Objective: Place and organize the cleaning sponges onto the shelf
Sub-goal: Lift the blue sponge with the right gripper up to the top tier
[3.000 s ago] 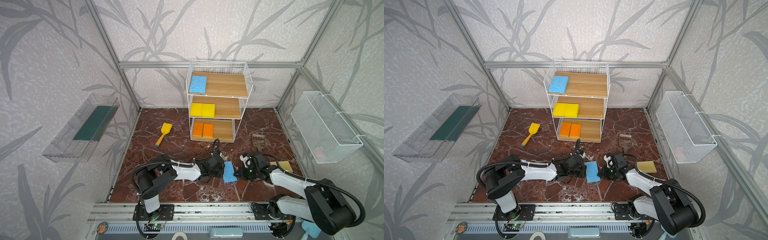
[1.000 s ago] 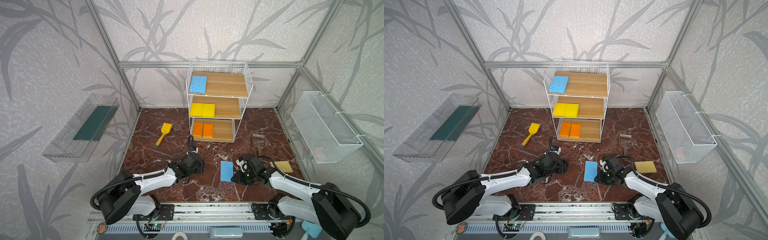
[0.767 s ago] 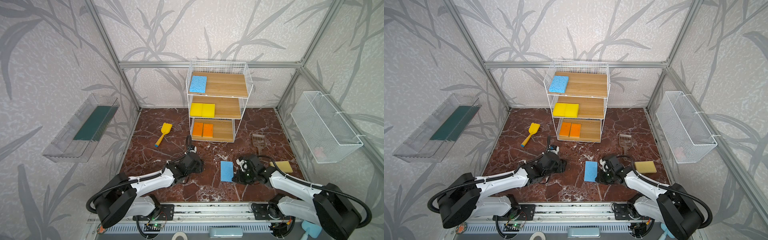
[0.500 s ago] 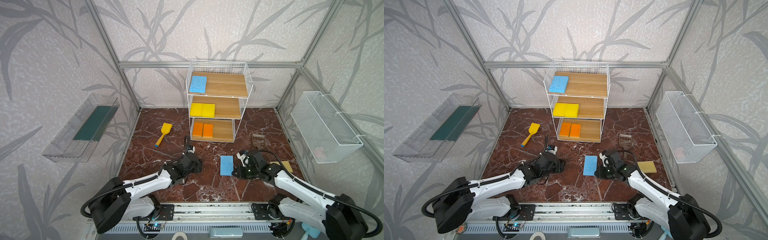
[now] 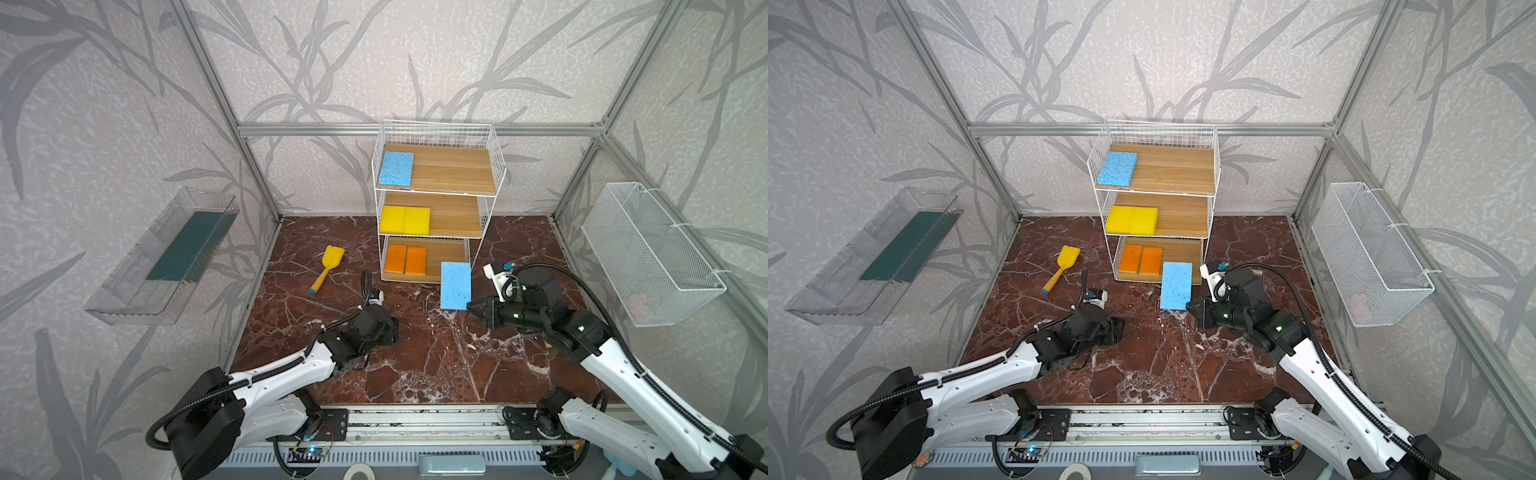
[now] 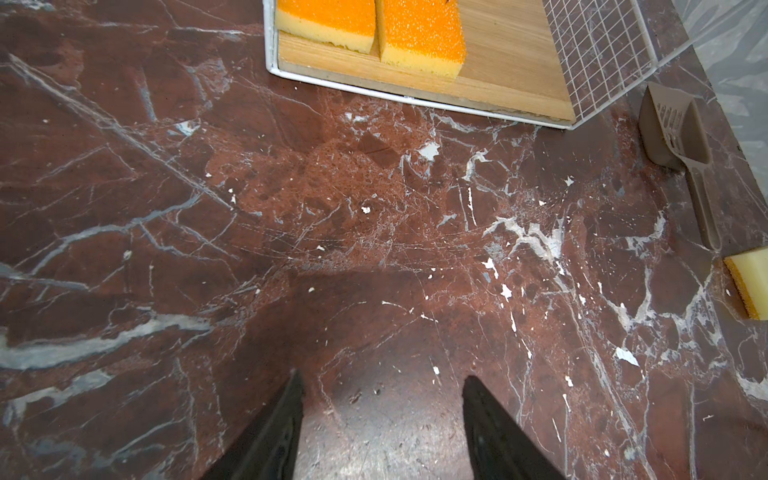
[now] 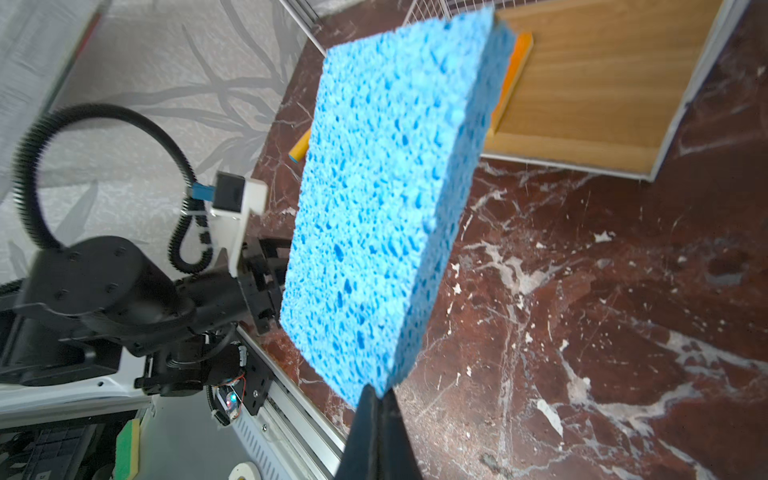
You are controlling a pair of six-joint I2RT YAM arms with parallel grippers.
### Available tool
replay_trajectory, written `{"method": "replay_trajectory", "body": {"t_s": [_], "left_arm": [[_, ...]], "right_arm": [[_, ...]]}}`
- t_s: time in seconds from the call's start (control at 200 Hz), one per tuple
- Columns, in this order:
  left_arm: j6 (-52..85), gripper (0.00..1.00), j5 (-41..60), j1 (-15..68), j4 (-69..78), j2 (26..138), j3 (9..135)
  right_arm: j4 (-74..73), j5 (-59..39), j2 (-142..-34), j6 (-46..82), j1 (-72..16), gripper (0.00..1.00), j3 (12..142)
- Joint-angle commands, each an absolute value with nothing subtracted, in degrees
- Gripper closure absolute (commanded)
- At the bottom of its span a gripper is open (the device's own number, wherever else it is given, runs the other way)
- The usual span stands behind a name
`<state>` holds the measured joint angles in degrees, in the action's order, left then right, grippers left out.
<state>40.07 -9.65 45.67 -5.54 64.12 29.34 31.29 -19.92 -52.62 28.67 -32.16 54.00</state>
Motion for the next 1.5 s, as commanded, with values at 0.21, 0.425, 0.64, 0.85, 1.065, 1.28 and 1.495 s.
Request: {"method": "replay_trajectory", "body": {"t_s": [0.21, 0.425, 0.64, 0.85, 1.065, 1.28, 1.495], "left_arm": [[39.39, 0.37, -11.87, 44.50, -8.18, 60.59, 27.17], [39.42, 0.37, -11.44, 43.72, -7.44, 60.17, 25.99], [39.46, 0.37, -10.74, 43.27, -6.29, 60.29, 24.89], [39.81, 0.37, -10.31, 43.07, -5.93, 58.87, 23.18], [40.51, 0.37, -9.97, 42.89, -5.49, 57.58, 21.11], [41.21, 0.37, -9.50, 42.84, -5.19, 56.65, 19.87], [41.48, 0.37, -9.39, 42.85, -5.27, 56.25, 19.45]], "right_arm": [[35.56, -19.78, -61.64, 21.25, -32.48, 1.00, 73.13], [37.52, -21.25, -70.49, 20.32, -32.51, 1.00, 86.38], [36.65, -20.79, -77.62, 20.96, -31.90, 1.00, 96.23], [36.69, -20.65, -84.01, 22.44, -29.38, 1.00, 105.71], [37.34, -20.48, -90.03, 22.51, -28.73, 1.00, 114.48], [38.98, -19.84, -96.18, 22.43, -28.11, 1.00, 123.11], [43.81, -18.49, -102.66, 21.11, -27.35, 1.00, 133.18]]}}
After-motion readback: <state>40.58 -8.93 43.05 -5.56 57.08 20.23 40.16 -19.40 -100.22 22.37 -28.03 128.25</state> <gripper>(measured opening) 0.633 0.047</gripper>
